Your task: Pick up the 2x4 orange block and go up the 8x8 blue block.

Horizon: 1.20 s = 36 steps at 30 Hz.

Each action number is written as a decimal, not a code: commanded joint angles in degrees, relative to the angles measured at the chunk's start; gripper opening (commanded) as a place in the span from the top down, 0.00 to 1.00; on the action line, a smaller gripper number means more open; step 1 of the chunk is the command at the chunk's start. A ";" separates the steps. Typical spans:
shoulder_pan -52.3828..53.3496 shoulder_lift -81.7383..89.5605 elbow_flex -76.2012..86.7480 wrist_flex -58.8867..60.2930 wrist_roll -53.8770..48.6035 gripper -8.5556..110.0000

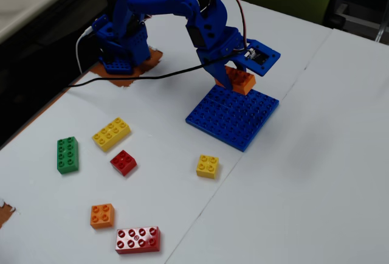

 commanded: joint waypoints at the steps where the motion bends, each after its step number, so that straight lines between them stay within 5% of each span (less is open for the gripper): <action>1: 0.97 0.70 -3.34 -0.97 0.18 0.93; 36: 2.37 -3.25 -8.00 4.66 -3.60 0.93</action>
